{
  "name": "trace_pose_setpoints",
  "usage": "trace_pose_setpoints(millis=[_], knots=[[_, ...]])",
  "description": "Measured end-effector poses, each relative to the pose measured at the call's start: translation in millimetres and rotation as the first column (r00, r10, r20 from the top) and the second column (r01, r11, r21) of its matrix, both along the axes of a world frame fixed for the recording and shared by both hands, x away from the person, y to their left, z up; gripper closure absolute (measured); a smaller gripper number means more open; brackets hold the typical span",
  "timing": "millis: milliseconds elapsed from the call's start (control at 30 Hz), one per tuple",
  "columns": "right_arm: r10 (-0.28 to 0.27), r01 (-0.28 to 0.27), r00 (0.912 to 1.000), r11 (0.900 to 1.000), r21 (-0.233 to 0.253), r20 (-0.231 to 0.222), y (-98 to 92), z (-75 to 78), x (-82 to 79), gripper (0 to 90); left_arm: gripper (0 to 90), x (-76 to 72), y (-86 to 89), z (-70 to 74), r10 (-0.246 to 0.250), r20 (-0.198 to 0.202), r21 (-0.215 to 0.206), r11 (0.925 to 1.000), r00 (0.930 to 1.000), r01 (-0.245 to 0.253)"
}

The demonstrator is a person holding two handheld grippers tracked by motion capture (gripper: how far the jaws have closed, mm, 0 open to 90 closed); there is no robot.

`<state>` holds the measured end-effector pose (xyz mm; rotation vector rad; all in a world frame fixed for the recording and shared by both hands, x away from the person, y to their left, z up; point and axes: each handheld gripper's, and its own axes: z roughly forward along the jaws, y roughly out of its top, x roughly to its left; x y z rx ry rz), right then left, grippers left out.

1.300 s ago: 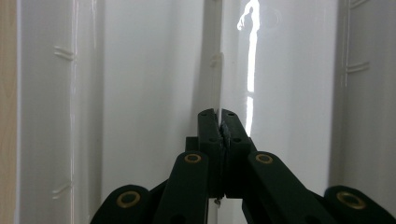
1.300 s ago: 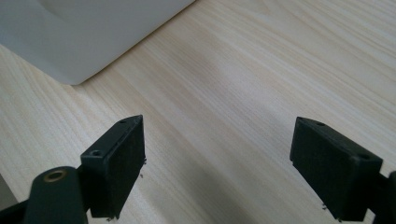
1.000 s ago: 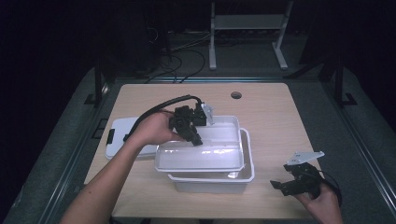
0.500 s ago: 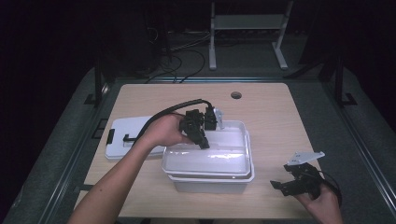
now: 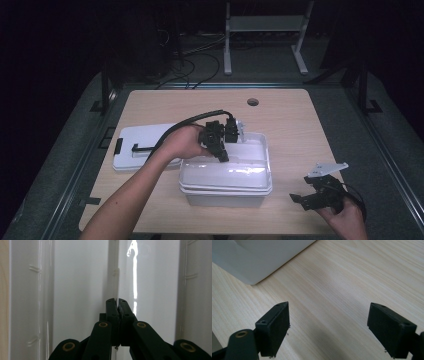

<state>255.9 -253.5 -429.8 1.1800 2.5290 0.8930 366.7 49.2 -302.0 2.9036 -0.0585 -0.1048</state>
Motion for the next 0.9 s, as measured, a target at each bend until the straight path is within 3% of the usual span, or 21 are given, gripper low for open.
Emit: trace_pose_setpoints(millis=[233, 367, 500, 833, 867, 900], knots=[[0.003, -0.003, 1.0, 1.0, 0.0, 0.001, 0.2, -0.2, -0.2, 17.6, 88.9, 0.0, -3.2, -4.9, -0.009, 0.003, 0.024, 0.9997, 1.0, 0.009], [0.004, -0.004, 1.0, 1.0, 0.001, -0.002, 0.4, -0.5, 0.0, 17.6, 80.3, 0.2, 1.1, 0.3, -0.002, 0.017, -0.01, 1.0, 0.9999, 0.002], [0.007, -0.007, 1.0, 1.0, -0.005, -0.004, 0.5, -1.2, -0.1, 17.6, 77.9, -1.0, 7.4, 4.6, 0.006, 0.028, -0.019, 0.9998, 0.9996, -0.005], [-0.007, 0.007, 1.0, 1.0, -0.001, -0.006, -2.7, -2.1, -0.1, 17.6, 76.0, 4.1, 49.7, 18.7, 0.057, 0.056, -0.046, 0.9974, 0.9968, -0.055], [-0.008, 0.008, 0.9999, 1.0, -0.004, -0.009, -3.2, -2.4, 0.2, 17.6, 76.0, 5.4, 63.3, 21.0, 0.08, 0.052, -0.076, 0.9942, 0.9954, -0.076], [-0.008, 0.008, 0.9999, 1.0, -0.004, -0.009, -3.0, -2.6, 0.3, 17.6, 76.0, 5.8, 69.2, 21.0, 0.095, 0.052, -0.082, 0.9926, 0.9942, -0.09]])
